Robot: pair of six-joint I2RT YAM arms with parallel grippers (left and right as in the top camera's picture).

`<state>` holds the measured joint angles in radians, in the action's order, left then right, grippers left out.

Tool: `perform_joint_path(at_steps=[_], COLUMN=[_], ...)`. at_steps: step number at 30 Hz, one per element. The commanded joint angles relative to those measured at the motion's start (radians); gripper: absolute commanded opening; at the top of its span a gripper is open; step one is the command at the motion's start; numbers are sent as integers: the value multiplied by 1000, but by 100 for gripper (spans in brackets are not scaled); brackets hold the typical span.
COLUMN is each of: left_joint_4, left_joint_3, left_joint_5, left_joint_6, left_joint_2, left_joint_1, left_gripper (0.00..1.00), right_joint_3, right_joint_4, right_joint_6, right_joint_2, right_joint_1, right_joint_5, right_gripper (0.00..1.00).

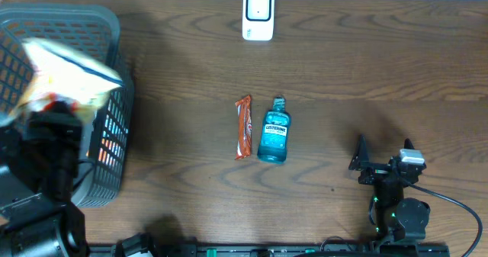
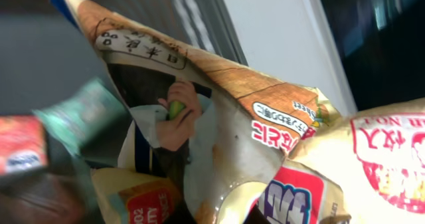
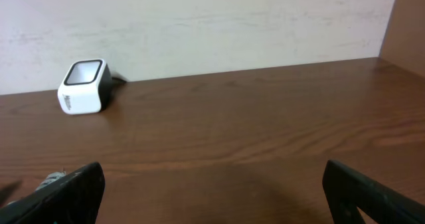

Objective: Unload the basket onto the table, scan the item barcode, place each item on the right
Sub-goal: 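Carry the snack bag out and drop it right of the bottle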

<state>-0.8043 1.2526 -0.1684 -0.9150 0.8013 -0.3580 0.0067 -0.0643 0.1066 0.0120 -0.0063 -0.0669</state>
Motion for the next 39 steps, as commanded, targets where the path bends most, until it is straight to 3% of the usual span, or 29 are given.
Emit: perform_joint_path(at_steps=[1, 6, 10, 18, 29, 35, 37, 39], left_joint_4=[2, 9, -10, 39, 327, 374, 372, 372], left_joint_3=[8, 8, 8, 8, 8, 8, 8, 8], left_joint_5=[-142, -114, 19, 84, 84, 84, 84, 84], left_joint_6=[183, 263, 308, 364, 489, 488, 488, 489], left_joint_2=[35, 136, 285, 587, 978, 1081, 1079, 1059], left_joint_1=[142, 393, 628, 890, 1083, 1099, 1099, 1099], left_gripper=[7, 7, 7, 7, 8, 8, 50, 80], right_joint_3=[-1, -1, -1, -1, -1, -1, -1, -1], right_joint_4=[-3, -3, -4, -3, -3, -3, -3, -3], right_joint_6=[12, 12, 12, 12, 12, 12, 12, 12], right_joint_2=[-4, -4, -4, -4, -4, -4, -4, -4], right_joint_1=[-2, -2, -2, -2, -2, -2, -2, -2], right_joint_5=[-2, -2, -2, -2, -2, -2, -2, -2], right_gripper=[99, 99, 99, 99, 99, 99, 99, 99])
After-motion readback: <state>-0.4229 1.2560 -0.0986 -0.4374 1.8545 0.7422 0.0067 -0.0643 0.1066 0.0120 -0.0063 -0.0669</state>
